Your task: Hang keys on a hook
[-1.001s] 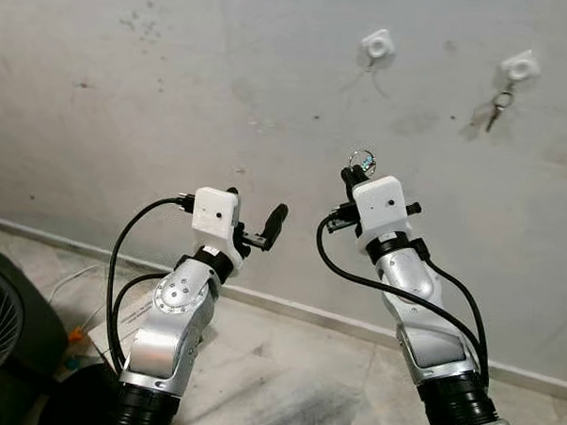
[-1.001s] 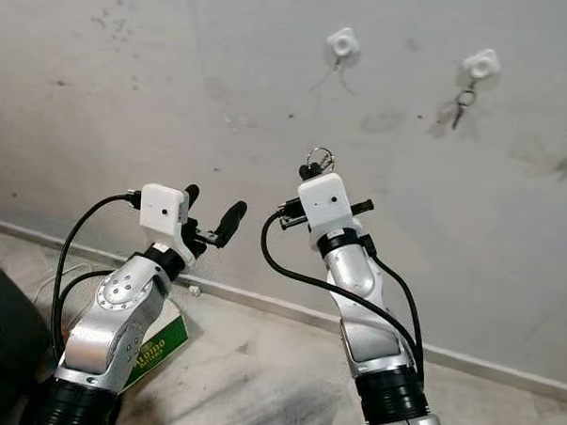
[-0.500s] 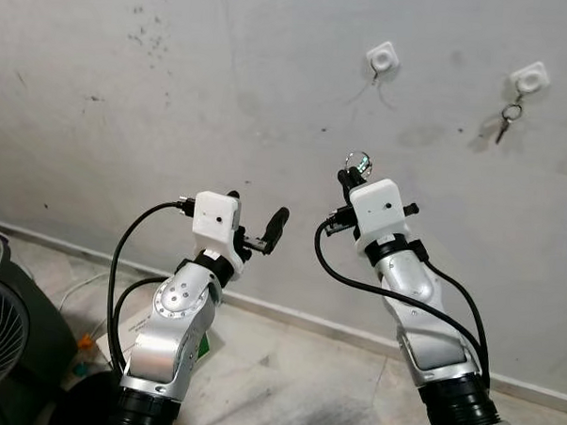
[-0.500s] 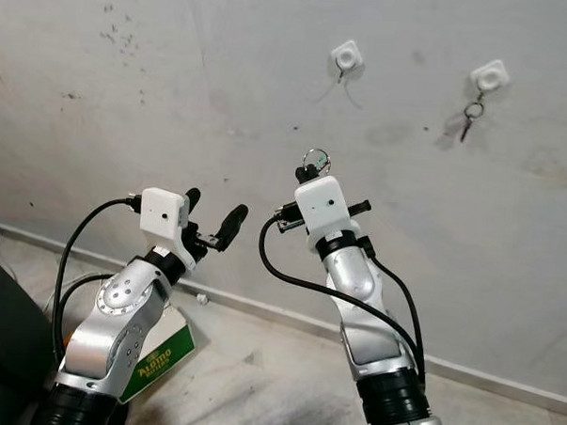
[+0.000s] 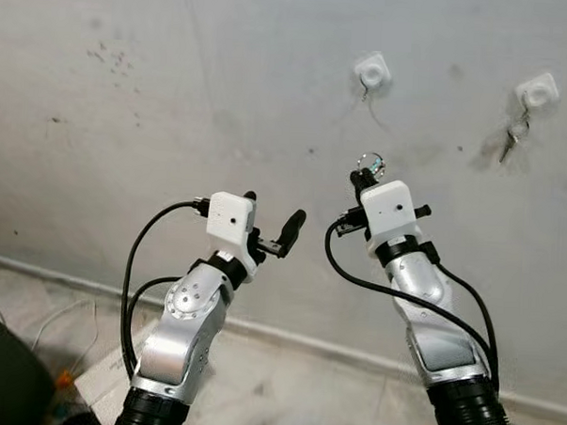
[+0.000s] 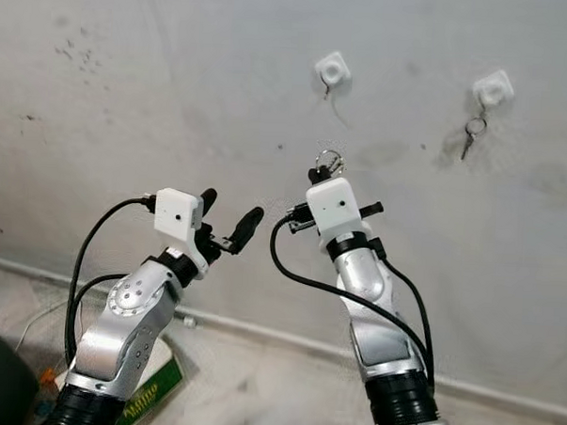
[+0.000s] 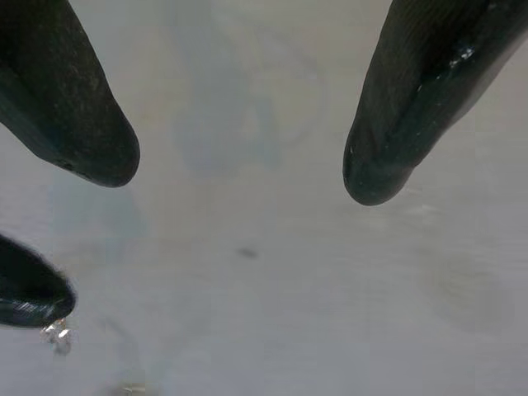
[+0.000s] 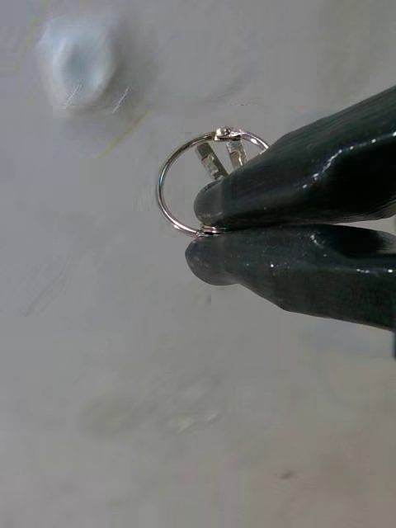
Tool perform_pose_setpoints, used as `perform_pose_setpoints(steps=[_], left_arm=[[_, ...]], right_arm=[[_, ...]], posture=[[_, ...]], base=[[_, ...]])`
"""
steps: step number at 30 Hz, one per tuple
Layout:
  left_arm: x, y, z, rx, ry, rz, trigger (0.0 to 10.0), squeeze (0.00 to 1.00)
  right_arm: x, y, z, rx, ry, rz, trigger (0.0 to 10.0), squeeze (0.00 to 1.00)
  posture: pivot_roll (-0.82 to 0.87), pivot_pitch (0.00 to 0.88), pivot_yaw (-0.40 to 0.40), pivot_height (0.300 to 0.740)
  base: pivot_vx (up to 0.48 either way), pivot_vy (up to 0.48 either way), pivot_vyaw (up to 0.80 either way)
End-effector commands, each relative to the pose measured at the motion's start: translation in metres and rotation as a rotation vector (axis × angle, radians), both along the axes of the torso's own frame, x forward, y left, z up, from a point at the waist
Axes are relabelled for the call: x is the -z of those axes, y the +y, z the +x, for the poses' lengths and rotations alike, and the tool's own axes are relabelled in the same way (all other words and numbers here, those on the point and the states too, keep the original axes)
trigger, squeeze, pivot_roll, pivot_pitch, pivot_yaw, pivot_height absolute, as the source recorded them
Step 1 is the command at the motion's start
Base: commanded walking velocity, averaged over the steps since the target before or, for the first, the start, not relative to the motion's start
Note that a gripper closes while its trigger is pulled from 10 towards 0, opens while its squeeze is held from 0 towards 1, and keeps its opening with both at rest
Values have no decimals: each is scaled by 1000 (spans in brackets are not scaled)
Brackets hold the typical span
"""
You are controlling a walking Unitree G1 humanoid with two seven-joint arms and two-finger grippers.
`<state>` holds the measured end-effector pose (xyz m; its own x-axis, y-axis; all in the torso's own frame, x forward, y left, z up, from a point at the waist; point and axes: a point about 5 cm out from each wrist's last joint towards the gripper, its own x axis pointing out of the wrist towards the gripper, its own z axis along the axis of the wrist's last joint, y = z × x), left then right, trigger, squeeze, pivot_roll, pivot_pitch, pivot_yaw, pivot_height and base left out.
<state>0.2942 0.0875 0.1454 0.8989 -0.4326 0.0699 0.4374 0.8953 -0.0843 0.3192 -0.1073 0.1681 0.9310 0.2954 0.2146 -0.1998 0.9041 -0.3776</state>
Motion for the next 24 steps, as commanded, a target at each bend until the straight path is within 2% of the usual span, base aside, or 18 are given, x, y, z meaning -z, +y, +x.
perform_pose_setpoints(steps=[1, 5, 16, 24], left_arm=[[-2, 6, 1, -15, -6, 0, 10000, 0], [-1, 6, 0, -15, -6, 2, 10000, 0], [4, 12, -9, -26, 5, 8, 10000, 0], [5, 8, -12, -18, 4, 16, 10000, 0]], right_arm=[[-6, 10, -1, -37, -22, -2, 10000, 0], [-5, 9, -1, -37, -22, -5, 10000, 0], [2, -7, -9, -4, -4, -26, 10000, 0], [0, -12, -8, 31, -19, -39, 10000, 0]], posture=[[-1, 0, 46, 740], [0, 0, 46, 740], [1, 0, 42, 740], [1, 0, 37, 740]], base=[[379, 240, 0], [352, 240, 0], [0, 0, 0], [0, -30, 0]])
